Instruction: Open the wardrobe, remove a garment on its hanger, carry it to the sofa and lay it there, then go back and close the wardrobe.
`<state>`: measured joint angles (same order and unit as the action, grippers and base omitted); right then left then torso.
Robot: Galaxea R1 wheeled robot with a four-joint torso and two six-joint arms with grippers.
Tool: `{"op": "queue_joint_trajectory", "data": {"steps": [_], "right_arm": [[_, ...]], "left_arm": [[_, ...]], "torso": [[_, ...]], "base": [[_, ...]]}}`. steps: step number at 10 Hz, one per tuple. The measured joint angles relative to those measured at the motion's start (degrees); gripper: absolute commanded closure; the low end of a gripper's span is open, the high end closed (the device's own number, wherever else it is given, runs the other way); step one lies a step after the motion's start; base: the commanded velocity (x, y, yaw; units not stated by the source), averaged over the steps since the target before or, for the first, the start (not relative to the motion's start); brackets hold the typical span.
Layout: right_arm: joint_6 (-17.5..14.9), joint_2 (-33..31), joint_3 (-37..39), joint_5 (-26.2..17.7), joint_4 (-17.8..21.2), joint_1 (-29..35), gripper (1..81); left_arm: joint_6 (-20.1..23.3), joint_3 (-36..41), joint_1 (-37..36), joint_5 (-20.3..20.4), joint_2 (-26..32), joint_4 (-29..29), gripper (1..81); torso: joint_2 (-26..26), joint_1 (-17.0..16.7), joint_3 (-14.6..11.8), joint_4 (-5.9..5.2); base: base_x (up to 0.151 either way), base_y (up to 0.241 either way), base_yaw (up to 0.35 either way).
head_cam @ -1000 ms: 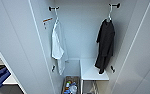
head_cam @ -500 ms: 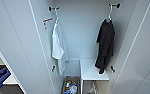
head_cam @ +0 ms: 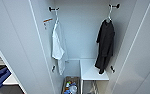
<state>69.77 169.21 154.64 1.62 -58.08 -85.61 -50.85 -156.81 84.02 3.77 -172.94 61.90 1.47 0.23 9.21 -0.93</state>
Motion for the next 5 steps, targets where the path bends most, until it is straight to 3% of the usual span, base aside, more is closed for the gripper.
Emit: {"op": "queue_joint_trajectory", "data": {"steps": [1,2,5], "right_arm": [[-3.36,-0.18,0.0,2.18,3.91,-0.41,1.0],[-8.86,-0.24,-0.01,2.67,7.78,-0.77,1.0],[-31.67,-0.24,-1.11,0.05,27.54,-0.72,1.0]], "left_arm": [[-0.02,0.0,0.6,-0.11,0.09,0.0,1.0],[-0.02,0.0,0.68,-0.16,0.09,0.0,1.0],[-0.02,0.02,0.99,-0.22,-0.94,0.0,1.0]], "torso": [[0.02,-0.02,0.0,0.0],[0.02,-0.02,-0.02,0.0],[0.05,-0.07,-0.04,0.0]], "base": [[0.0,0.0,0.0],[0.0,0.0,0.0],[0.0,0.0,0.0]]}}
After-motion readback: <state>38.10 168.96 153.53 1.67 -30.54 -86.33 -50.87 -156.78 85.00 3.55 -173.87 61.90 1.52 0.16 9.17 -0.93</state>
